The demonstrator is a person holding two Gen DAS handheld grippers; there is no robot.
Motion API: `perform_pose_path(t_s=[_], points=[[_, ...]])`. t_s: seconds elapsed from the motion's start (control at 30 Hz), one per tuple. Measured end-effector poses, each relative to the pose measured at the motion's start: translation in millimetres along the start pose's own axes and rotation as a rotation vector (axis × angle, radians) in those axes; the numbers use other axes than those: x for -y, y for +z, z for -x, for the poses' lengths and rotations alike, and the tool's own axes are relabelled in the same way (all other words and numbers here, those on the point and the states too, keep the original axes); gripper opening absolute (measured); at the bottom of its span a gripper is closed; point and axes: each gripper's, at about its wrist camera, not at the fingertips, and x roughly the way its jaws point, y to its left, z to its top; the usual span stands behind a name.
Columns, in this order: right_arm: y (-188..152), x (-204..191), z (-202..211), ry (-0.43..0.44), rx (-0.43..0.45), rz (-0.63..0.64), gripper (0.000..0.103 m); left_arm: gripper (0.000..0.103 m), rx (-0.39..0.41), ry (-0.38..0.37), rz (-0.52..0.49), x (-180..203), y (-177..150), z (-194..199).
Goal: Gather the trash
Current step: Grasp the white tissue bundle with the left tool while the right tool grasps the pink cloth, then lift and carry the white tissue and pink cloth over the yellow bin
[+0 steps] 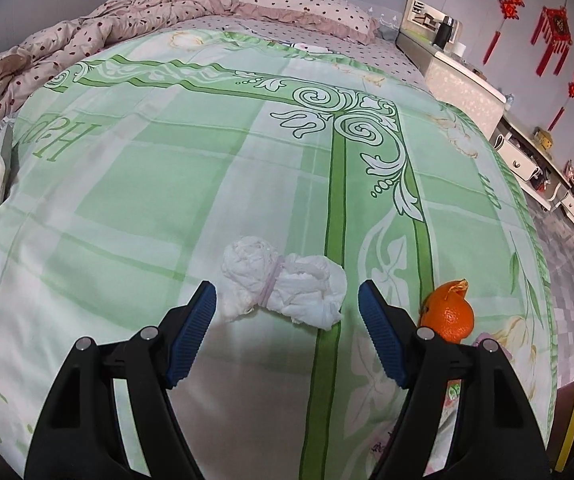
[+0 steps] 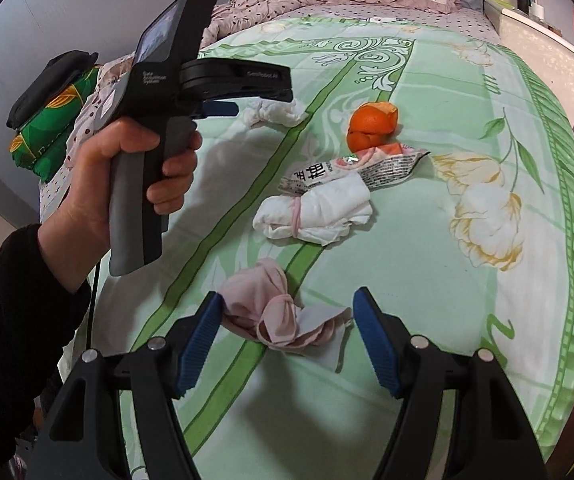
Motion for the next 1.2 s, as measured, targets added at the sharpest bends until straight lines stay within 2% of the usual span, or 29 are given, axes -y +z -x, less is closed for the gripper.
perform_pose_path(t_s=[0.1, 0.17, 0.4, 0.5, 0.57, 0.9, 1.2], points=[[2.9, -2.2, -8.8, -0.006, 0.002, 0.027, 0.065, 0.068, -0.010, 0.018, -0.019, 3.6, 1.8, -16.3], [4.2, -2.5, -13.4, 0.009, -0.004, 0.035, 0.064, 0.060, -0.010, 0.042, -0.049, 7.2, 0.7, -23.5], [-0.2, -9.7, -25.7, 0.046, -0.028, 0.064, 0.058, 0.044, 0.017, 0.088, -0.113, 9.1, -4.6, -30.3], [-1.7, -11.9, -32.2, 0.067, -0.044, 0.067, 0.046, 0.038, 0.034, 0.105, -0.128, 11.0, -6.1, -29.5], [-2.3, -14.3, -34.8, 0.089, -0.058, 0.071, 0.033, 0.035, 0.042, 0.108, -0.133, 11.0, -6.7, -28.0], [-6.8, -15.5, -26.0, 0.102, -0.044, 0.065, 0.026, 0.031, 0.060, 0.101, -0.120, 9.3, -6.4, -10.9], [-13.1, -11.9, 8.1, 0.097, 0.002, 0.012, 0.025, 0.031, 0.108, 0.096, -0.112, 8.5, -5.5, 39.4]])
